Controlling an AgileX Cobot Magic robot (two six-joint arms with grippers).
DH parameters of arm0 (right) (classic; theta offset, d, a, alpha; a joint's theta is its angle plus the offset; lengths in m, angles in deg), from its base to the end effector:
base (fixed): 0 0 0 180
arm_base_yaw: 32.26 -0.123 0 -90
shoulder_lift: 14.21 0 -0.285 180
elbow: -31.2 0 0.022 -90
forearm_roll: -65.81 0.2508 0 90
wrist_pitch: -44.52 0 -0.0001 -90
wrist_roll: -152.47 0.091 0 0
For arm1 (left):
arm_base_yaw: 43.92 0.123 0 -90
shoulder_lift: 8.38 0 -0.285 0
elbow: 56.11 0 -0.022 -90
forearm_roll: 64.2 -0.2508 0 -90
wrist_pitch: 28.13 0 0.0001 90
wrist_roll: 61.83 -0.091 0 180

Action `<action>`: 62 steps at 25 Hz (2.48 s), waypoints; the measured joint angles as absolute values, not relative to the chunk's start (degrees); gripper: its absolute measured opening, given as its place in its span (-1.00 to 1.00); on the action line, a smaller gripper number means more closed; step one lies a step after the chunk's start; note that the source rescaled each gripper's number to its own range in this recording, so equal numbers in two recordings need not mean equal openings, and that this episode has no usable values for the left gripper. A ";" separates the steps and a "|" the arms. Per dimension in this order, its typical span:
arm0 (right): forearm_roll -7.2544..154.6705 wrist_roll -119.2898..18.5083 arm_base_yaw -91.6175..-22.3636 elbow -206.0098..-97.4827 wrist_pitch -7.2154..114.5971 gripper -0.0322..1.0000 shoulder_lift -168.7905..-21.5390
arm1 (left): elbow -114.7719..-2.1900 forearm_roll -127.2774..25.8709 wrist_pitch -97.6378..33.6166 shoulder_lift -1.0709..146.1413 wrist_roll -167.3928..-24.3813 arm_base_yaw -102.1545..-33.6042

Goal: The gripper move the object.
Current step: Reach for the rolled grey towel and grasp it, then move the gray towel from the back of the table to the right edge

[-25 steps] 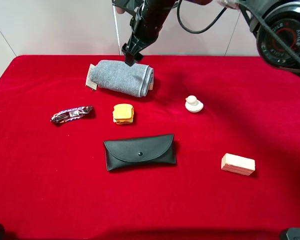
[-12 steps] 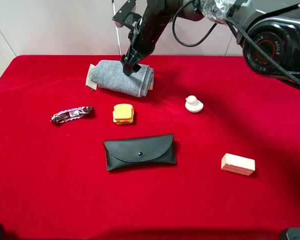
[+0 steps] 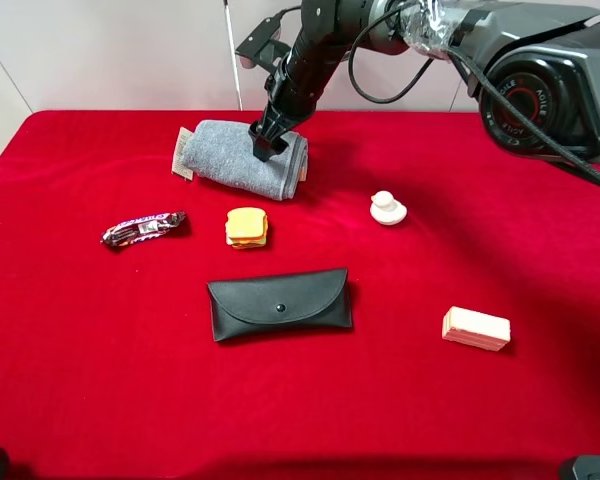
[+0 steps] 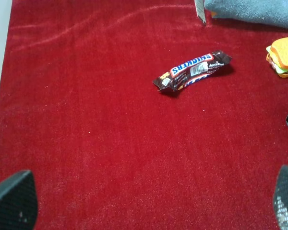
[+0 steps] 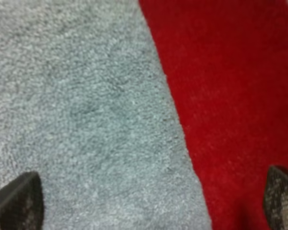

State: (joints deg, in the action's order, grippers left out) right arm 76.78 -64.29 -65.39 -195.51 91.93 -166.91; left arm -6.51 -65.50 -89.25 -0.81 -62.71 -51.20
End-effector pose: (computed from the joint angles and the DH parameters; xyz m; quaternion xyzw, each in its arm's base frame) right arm 0.4464 0.3066 0.1255 -0.5165 0.8208 0.0761 0.2315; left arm -0.0034 0.0023 0.2718 0.0607 0.8563 -0.0173 0.5127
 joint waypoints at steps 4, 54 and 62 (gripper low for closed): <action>78.49 -64.29 -65.39 -195.67 92.24 1.00 -167.94 | -6.51 -65.50 -89.25 -0.81 -62.71 -51.20; 82.65 -64.16 -65.18 -195.70 99.87 -0.93 -168.49 | -6.51 -65.50 -89.25 -0.81 -62.71 -51.20; 82.65 -64.16 -65.18 -195.70 99.81 -0.93 -168.54 | -6.51 -65.50 -89.25 -0.81 -62.71 -51.20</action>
State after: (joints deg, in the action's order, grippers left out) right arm 82.65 -64.16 -65.18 -195.70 99.81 -168.54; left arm -6.51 -65.50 -89.25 -0.81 -62.71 -51.20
